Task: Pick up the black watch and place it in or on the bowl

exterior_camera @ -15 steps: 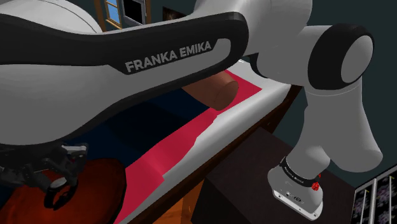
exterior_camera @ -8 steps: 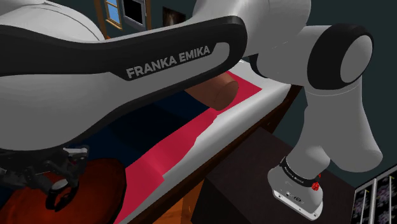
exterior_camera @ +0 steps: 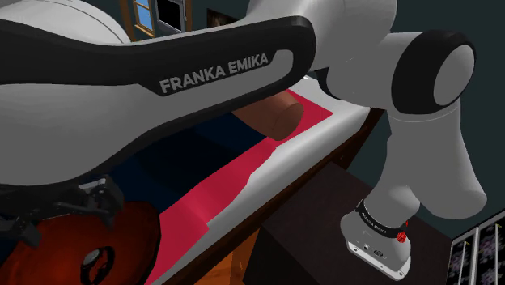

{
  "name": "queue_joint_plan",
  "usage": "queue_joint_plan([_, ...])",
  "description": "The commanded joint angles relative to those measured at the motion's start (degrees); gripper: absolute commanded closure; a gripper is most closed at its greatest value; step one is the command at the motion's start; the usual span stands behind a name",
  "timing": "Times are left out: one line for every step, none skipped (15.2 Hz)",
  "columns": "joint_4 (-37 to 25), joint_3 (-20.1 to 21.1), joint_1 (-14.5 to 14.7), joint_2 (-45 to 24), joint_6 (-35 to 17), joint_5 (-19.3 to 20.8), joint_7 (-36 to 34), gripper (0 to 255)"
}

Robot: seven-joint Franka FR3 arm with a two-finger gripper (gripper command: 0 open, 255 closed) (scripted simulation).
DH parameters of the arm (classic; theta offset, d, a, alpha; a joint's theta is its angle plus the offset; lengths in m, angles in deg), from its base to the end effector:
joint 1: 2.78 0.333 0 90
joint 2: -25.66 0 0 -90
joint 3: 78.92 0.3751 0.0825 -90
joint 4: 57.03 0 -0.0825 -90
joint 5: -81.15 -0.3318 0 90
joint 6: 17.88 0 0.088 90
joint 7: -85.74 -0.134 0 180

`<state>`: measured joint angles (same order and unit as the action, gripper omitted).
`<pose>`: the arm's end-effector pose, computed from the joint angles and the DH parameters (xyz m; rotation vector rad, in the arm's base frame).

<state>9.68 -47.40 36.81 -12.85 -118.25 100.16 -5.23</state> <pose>0.3748 0.6071 0.4664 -3.0799 0.6050 0.0077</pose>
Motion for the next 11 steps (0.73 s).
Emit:
queue_joint_plan([-3.21, 0.07, 0.67, -0.02, 3.04, -0.11, 0.33, 0])
queue_joint_plan([-5.60, 0.05, 1.22, -0.22, 5.11, -0.11, 0.56, 0])
queue_joint_plan([-7.69, 0.01, 1.73, -0.50, 6.83, -0.05, 0.75, 0])
queue_joint_plan([-7.69, 0.01, 1.73, -0.50, 6.83, -0.06, 0.76, 0])
queue_joint_plan([-7.69, 0.01, 1.73, -0.50, 6.83, -0.06, 0.76, 0])
queue_joint_plan([-7.68, 0.01, 1.73, -0.49, 6.83, -0.06, 0.75, 0])
queue_joint_plan([-7.69, 0.01, 1.73, -0.50, 6.83, -0.06, 0.76, 0])
queue_joint_plan([-7.69, 0.01, 1.73, -0.50, 6.83, -0.06, 0.76, 0])
queue_joint_plan([-7.69, 0.01, 1.73, -0.50, 6.83, -0.06, 0.76, 0])
queue_joint_plan([-7.69, 0.01, 1.73, -0.50, 6.83, -0.06, 0.76, 0])
queue_joint_plan([-7.69, 0.01, 1.73, -0.50, 6.83, -0.06, 0.76, 0])
